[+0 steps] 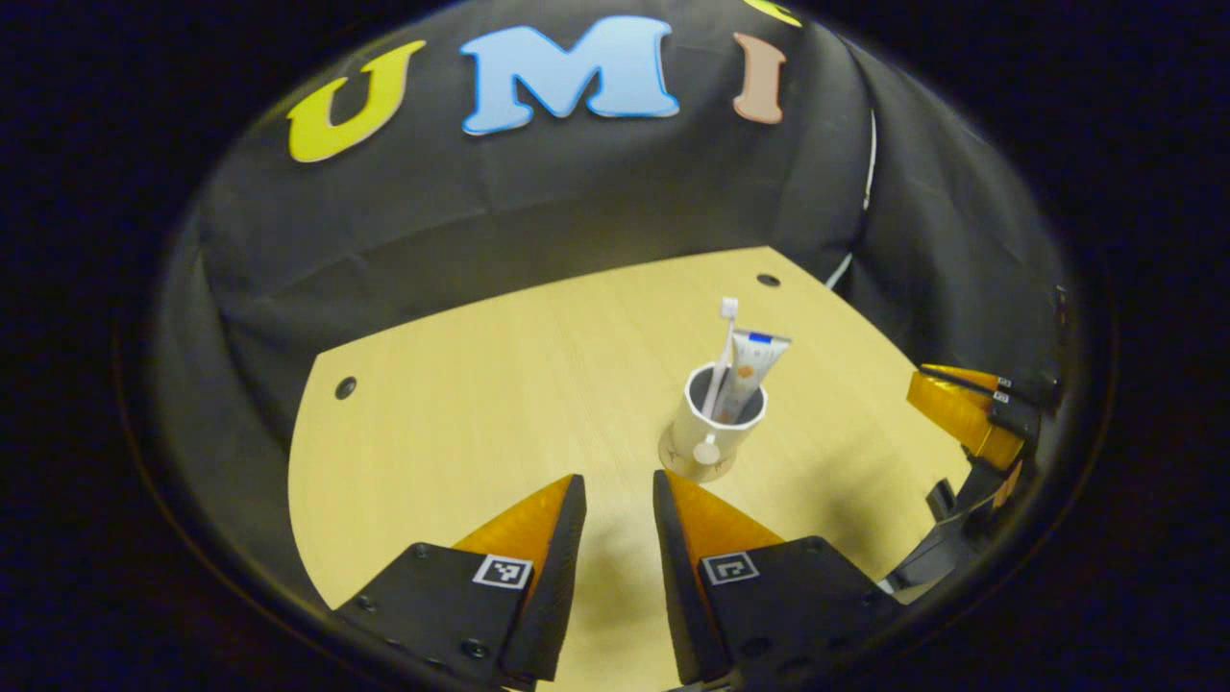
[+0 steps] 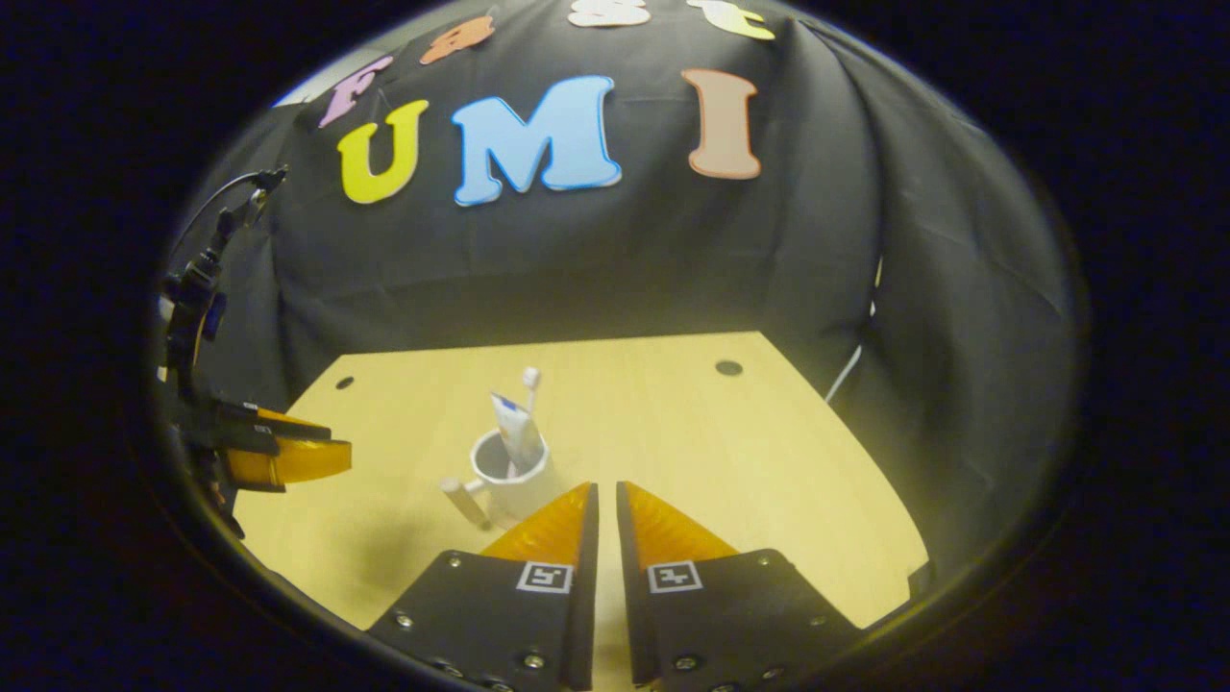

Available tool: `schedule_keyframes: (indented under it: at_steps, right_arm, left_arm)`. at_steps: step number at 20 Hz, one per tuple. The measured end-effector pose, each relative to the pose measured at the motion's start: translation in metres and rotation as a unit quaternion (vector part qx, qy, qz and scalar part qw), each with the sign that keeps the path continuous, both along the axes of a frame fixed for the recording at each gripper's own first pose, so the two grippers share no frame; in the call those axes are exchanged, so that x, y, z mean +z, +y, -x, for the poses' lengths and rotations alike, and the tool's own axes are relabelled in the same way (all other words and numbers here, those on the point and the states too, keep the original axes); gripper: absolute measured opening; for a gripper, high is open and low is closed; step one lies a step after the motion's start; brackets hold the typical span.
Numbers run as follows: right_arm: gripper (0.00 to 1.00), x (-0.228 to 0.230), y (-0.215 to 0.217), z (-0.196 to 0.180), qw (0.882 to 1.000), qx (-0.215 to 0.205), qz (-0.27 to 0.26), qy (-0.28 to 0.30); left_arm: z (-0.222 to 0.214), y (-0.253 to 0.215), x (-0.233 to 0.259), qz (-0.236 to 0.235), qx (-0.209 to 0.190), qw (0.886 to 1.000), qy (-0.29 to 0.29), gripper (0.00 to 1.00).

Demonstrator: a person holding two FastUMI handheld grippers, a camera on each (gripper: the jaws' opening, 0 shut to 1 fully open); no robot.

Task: Put the toothbrush and toothpaste on the desktop into the cup, then pick up the cup and place it on the coaster on the desktop.

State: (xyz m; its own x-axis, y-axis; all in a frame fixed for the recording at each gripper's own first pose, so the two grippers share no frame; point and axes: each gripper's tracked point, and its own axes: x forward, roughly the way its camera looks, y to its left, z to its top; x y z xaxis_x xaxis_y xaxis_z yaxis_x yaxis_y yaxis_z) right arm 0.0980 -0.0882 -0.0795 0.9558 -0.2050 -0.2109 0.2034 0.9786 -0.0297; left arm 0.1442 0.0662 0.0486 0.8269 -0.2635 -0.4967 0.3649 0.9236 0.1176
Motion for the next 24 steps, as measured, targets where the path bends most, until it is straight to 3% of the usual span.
schedule_keyframes:
  at_steps: [3, 7, 8, 9, 11, 13, 17, 18, 20, 24]
  right_arm:
    - [0.14, 0.050, 0.032, -0.005, 0.998, 0.035, -0.009, -0.053]
    - [0.14, 0.122, 0.062, -0.012, 0.989, 0.067, -0.003, -0.129]
    - [0.10, 0.139, 0.066, -0.012, 0.987, 0.071, 0.003, -0.147]
    - [0.14, 0.154, 0.070, -0.012, 0.984, 0.075, 0.005, -0.163]
    - [0.10, 0.183, 0.076, -0.003, 0.977, 0.077, 0.005, -0.197]
    - [0.14, 0.206, 0.079, 0.014, 0.971, 0.073, 0.008, -0.228]
    - [0.13, 0.230, 0.083, 0.034, 0.961, 0.064, 0.017, -0.267]
    - [0.13, 0.232, 0.082, 0.039, 0.960, 0.061, 0.016, -0.271]
    - [0.13, 0.233, 0.080, 0.046, 0.960, 0.055, 0.009, -0.274]
    - [0.10, 0.229, 0.075, 0.056, 0.960, 0.031, 0.008, -0.276]
  left_arm:
    - [0.013, 0.008, 0.051, 0.039, 0.035, 0.996, -0.072, 0.51]
    - [0.035, 0.011, 0.132, 0.053, 0.045, 0.981, -0.183, 0.50]
    - [0.041, 0.013, 0.154, 0.053, 0.043, 0.974, -0.214, 0.50]
    - [0.044, 0.012, 0.176, 0.055, 0.042, 0.968, -0.241, 0.50]
    - [0.059, 0.008, 0.215, 0.068, 0.043, 0.954, -0.290, 0.49]
    - [0.070, 0.004, 0.250, 0.089, 0.040, 0.932, -0.349, 0.49]
    - [0.086, -0.006, 0.281, 0.080, 0.026, 0.904, -0.418, 0.51]
    - [0.090, -0.010, 0.285, 0.080, 0.018, 0.900, -0.427, 0.55]
    - [0.099, -0.018, 0.288, 0.091, -0.001, 0.897, -0.432, 0.55]
    - [0.097, -0.023, 0.280, 0.101, -0.022, 0.903, -0.416, 0.55]
